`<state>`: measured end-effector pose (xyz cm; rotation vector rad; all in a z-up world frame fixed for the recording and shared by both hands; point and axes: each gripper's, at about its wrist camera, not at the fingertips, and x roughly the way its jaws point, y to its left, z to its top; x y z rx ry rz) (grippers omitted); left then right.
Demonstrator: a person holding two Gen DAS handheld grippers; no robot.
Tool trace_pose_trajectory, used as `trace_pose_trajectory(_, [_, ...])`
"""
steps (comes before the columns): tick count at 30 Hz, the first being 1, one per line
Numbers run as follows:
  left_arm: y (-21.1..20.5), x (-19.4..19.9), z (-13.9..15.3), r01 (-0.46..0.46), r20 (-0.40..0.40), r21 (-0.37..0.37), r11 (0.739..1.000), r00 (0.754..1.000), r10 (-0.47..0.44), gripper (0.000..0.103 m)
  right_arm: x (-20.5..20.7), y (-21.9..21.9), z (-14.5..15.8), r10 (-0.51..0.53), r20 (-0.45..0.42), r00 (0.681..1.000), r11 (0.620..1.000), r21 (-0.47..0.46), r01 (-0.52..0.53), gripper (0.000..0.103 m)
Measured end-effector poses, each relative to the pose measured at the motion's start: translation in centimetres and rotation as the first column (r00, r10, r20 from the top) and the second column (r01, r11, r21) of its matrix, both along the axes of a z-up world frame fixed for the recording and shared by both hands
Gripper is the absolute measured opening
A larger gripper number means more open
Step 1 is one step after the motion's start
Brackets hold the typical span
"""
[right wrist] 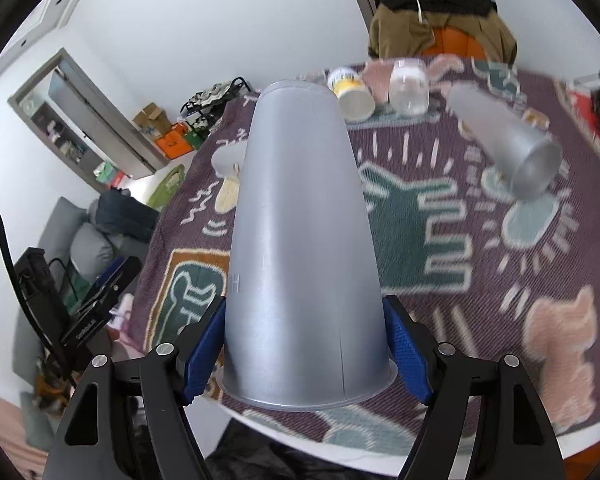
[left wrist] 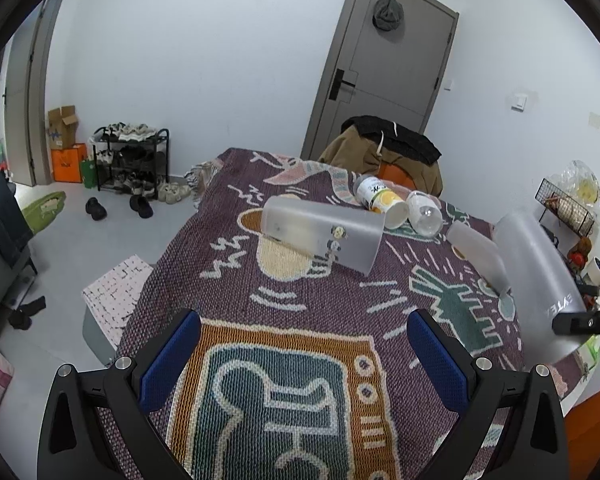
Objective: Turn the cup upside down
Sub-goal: 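Lift the frosted cup with the right tool and rotate it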
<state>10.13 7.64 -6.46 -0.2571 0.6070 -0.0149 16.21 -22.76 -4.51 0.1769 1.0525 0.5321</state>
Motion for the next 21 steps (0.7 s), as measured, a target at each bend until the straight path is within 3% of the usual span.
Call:
trace_pose_trajectory(8, [0.0,-0.4,-0.9,0.016,-0.037,0.01,1.0,0.999,-0.016,0.103,-0.8,-0.7,-3.8,-0.031,-0.11,0.993,0.993,0.111,0.043,0.077])
trace_pose_trajectory(21, [-1.3,-0.4,-1.3,0.06,-0.088,0.044,0.997,0.995,-0.056,0.103,-1.5,-0.6,-8.0,-0.081,-0.194,0.978,0.986,0.128,0.107,0.078])
